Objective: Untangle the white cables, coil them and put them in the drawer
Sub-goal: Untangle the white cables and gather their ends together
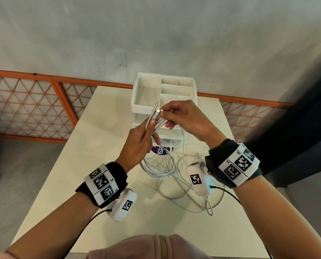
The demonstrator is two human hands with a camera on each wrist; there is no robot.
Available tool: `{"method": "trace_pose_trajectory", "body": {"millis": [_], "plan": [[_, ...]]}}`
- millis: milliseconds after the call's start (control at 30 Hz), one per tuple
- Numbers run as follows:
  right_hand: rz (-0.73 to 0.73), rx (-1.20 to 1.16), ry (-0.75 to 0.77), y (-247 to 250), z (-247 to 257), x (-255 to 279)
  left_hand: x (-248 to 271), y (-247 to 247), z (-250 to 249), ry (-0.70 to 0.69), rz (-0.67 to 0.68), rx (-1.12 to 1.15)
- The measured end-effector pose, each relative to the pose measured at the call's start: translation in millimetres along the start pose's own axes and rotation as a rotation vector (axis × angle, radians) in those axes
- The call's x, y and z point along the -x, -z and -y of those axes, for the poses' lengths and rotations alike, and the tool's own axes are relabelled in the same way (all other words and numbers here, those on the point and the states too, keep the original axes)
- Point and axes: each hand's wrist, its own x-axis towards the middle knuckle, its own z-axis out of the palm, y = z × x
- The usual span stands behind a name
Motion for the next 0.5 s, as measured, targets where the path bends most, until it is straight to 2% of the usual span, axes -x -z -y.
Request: {"method": "trace_pose_trajectory", "body": {"millis": [133, 300, 400, 500], "plan": [[0.013, 0.010, 0.015, 1.3, 2.1, -1.7, -1.6, -2.0, 0.5, -0.008, -0.034, -0.047], [0.033, -0.014, 0.046, 2.7, 1.4, -0.8, -5.2, -0.1, 1.9, 0.010, 0.051, -0.026], [0.005, -0.021, 0.027, 2.0, 3.3, 0.3, -4.0, -1.6, 3.3, 0.001, 0.085, -0.099], [0.008, 0.077, 0.016, -0.2, 5.5, 1.0, -3.2, -3.0, 4.9, -0.005, 0.123, -0.202]]}}
